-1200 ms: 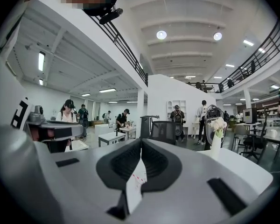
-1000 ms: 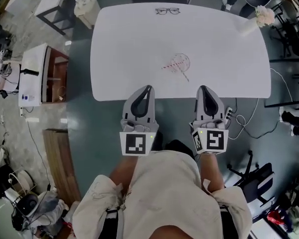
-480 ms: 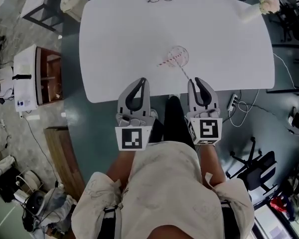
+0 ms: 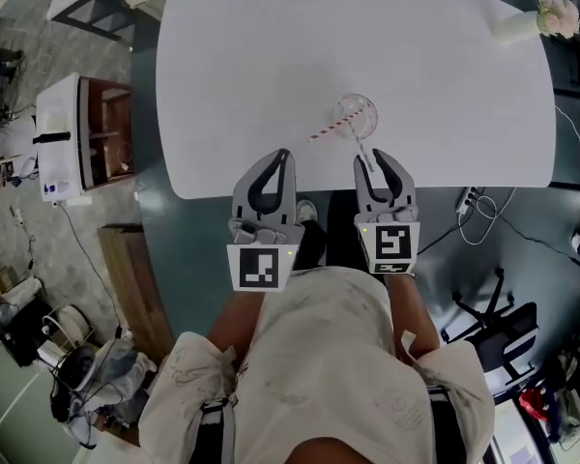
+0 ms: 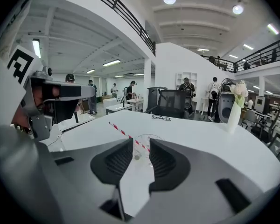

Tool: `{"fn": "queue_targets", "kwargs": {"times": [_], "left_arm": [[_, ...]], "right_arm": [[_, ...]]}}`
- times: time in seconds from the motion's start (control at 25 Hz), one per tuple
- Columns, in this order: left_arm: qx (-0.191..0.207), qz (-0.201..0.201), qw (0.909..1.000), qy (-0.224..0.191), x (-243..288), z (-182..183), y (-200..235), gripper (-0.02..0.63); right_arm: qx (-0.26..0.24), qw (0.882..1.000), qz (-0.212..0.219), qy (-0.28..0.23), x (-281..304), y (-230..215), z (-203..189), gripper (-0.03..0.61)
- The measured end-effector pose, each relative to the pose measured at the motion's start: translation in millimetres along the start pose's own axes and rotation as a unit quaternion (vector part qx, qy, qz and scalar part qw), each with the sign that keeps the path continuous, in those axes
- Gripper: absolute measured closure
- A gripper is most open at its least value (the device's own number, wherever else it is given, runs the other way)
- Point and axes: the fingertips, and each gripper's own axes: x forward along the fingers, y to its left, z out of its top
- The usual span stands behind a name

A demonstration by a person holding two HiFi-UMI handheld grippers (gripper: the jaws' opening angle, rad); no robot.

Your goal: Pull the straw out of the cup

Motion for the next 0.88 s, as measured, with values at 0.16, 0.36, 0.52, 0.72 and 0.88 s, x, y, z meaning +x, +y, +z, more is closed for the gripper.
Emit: {"fn": "queue_targets", "kwargs": {"times": [0.16,0.36,0.52,0.72,0.88], "left_arm": [[-0.003,0.001,0.9999,0.013,11,-8,0,0.607],[-0.008,0.007,0.9997,0.021,17,-14,3,0.607],[-0.014,0.011,0.9997,0.016,20,-14,3,0.607],[-0.011,0.010,0.9998,0.016,17,-13,2,0.607],[-0.015,0.011,0.9998,0.009,12,-9,1,0.607]], "right_arm": [[-0.003,1.000,0.014,0.015,15,-2,-11,0.472],[-0.002,1.000,0.017,0.022,22,-2,-18,0.508],[-0.001,0.999,0.015,0.030,27,-3,-22,0.532],[-0.002,0.999,0.006,0.031,28,-4,-22,0.548],[-0.004,1.000,-0.002,0.030,24,-4,-19,0.554]]}}
